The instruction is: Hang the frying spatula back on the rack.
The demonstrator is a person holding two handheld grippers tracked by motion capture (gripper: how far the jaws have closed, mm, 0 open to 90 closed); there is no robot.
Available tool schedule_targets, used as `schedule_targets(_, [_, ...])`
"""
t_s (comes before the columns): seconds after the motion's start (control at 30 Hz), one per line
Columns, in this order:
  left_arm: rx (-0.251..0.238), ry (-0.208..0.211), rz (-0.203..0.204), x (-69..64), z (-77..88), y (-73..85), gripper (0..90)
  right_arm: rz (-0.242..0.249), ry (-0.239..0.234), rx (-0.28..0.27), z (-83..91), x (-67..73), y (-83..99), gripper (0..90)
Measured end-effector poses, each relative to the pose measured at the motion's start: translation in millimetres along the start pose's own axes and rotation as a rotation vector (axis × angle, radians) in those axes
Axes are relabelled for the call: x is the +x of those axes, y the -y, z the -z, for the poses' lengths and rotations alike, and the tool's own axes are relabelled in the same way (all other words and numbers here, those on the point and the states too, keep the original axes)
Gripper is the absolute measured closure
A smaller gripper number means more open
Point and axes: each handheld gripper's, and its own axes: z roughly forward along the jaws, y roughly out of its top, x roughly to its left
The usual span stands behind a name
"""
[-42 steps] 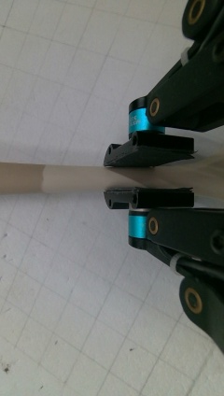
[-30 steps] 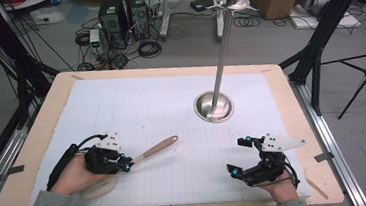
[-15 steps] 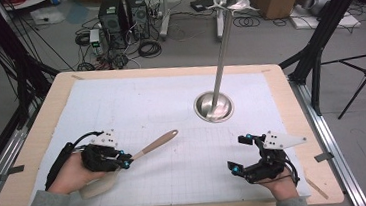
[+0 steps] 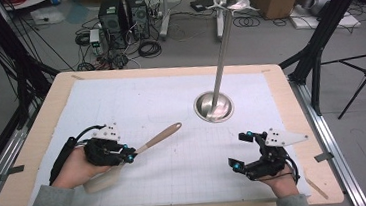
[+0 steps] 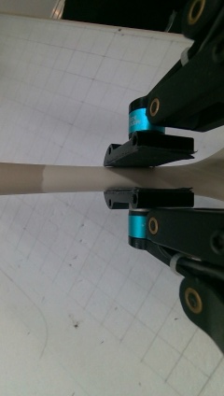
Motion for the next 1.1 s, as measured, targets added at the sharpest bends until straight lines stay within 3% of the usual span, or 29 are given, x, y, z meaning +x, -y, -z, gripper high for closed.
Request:
schedule_targets(0.47, [0.001, 0.006, -0.043, 5.9, 9.4, -42.7, 77.6, -0.002, -0.008, -0.021, 4.2, 0.7, -1.4, 2.3])
schedule_targets(0.8, [-0.037, -0.007, -0.031, 10.2, 17.4, -56.6, 77.6, -0.002, -0.014, -0.032, 4.8, 2.5, -2.0, 2.2])
schedule_targets(1.1, [-0.053, -0.049, -0.061, 12.8, 23.4, -69.5, 77.6, -0.001, -0.020, -0.032, 3.5, 3.4, -2.9, 2.3])
